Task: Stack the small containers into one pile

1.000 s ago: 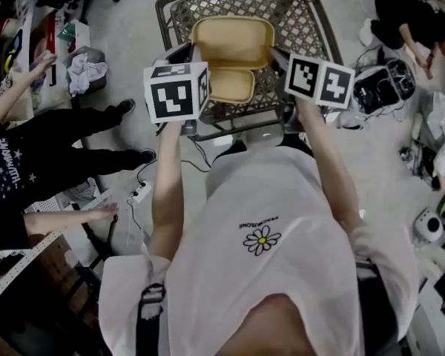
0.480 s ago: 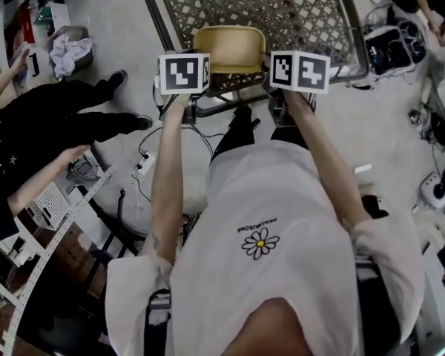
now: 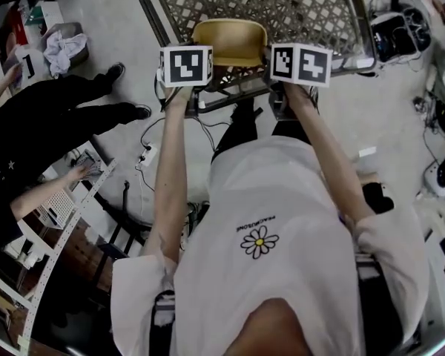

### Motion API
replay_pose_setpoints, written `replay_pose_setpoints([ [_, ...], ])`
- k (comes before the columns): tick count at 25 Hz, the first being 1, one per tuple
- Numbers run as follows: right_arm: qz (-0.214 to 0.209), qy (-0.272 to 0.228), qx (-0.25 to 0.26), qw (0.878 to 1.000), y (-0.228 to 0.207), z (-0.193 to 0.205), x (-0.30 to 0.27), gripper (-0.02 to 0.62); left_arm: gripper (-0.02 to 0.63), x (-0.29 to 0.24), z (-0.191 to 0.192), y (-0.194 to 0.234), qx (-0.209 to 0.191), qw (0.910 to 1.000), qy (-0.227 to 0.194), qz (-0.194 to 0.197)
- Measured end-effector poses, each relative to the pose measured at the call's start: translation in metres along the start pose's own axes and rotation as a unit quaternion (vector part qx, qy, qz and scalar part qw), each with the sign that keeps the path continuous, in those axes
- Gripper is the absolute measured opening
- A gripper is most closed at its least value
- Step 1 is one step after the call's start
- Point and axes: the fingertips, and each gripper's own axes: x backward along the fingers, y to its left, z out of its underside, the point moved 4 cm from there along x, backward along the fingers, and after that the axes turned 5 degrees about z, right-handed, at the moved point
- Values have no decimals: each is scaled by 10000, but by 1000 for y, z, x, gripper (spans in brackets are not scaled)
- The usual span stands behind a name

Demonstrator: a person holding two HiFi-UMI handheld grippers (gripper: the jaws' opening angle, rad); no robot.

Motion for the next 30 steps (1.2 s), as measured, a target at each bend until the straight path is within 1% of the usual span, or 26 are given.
replay_pose_setpoints([
  [4,-14,-111,-57,9999,-4,-3,1,49,61,-5,-1,-3,-50,10000,4,37],
  [8,-13,-206,-14,9998,-4,-5,3,100,108,-4,2,-3,55,9999,15,141],
  [11,16,-258,46,9997,-5,-4,5,100,114,-3,7,2,85,10000,-19,44],
  [15,14,-330,89,9994,-1,-8,7,100,115,0,9,2,358,9992,-57,177],
  [18,43,-467,174,9987,2,-14,15,101,115,11,-1,0,438,9984,-290,201],
  [21,140,-876,462,9950,7,-35,35,98,115,34,-25,-5,673,9935,-881,246],
  [23,173,-1351,701,9882,19,-49,59,89,115,67,-42,-7,728,9880,-1344,223],
  [25,113,-1958,913,9763,35,-65,93,77,114,108,-59,-11,722,9779,-1949,214],
  [27,-6,-2631,1131,9581,49,-96,132,63,111,149,-88,-18,660,9616,-2659,139],
  [29,-142,-3218,1387,9365,60,-129,168,54,83,187,-118,-27,583,9413,-3326,-27],
  [30,-223,-3483,1553,9242,67,-143,185,52,75,206,-131,-32,557,9297,-3639,-116],
])
